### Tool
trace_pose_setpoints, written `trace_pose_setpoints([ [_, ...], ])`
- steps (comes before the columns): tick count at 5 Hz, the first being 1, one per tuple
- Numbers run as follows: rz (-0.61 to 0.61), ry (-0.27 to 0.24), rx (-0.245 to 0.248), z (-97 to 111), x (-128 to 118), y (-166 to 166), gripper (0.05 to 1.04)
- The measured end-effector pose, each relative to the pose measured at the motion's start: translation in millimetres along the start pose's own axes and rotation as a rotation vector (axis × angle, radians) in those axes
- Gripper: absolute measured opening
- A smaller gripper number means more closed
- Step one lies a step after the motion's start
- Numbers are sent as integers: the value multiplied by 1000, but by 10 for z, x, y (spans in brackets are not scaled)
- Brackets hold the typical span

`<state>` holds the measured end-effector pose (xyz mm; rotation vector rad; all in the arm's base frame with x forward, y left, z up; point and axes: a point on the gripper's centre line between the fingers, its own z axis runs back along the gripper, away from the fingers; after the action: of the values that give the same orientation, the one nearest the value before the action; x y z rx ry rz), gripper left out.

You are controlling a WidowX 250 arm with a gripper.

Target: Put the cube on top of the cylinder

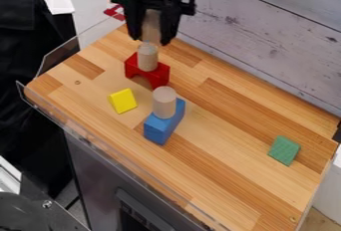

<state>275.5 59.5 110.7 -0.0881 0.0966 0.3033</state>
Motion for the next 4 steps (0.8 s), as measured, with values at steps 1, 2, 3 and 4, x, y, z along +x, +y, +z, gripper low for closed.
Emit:
trace_pose_setpoints([
  [1,2,11,-5,-4,-1,60,578],
  [2,-7,20,-7,-21,80,104,578],
  [3,-16,30,-6,-67,160,139,578],
  [4,-19,56,-9,-137,210,190,578],
])
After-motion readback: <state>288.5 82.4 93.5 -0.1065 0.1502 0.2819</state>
